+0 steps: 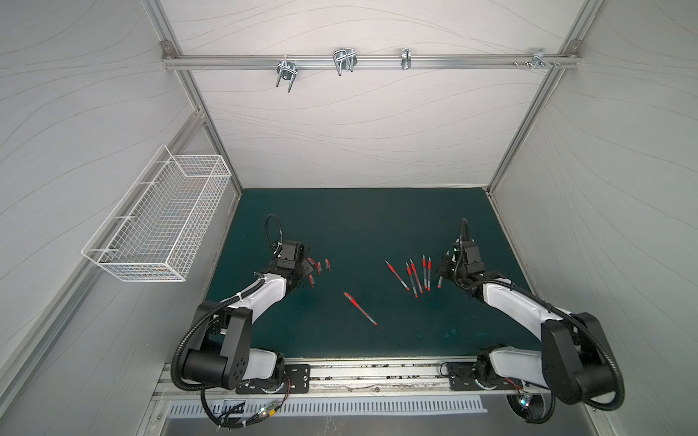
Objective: Remove pen caps from pens
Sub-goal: Place the pen cap at the middle-left of the table.
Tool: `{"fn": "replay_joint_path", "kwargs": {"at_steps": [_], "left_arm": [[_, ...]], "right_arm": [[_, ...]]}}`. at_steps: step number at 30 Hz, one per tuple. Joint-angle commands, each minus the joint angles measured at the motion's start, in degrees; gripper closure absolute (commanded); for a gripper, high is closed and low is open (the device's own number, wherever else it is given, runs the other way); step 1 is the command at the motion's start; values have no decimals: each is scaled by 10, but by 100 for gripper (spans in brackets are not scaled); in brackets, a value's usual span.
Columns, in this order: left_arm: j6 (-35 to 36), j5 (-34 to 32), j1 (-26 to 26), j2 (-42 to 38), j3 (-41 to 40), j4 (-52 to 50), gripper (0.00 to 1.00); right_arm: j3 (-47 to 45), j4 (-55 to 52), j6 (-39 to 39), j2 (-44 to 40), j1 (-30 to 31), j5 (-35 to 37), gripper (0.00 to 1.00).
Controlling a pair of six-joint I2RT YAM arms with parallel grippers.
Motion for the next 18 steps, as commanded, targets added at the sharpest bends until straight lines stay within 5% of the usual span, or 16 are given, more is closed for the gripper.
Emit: {"fn": "replay_joint_path", "kwargs": {"at_steps": [1, 12, 18], "left_arm": [[5, -19, 7, 23, 30, -17, 100], [10, -6, 14, 70, 49, -28, 99], [10, -2, 17, 94, 61, -37, 92]], "right_arm": [[-1, 2, 10, 21, -4, -13, 100], [4, 19, 15, 91, -17, -28, 99], [6, 25, 14, 111, -22, -33, 82]]}}
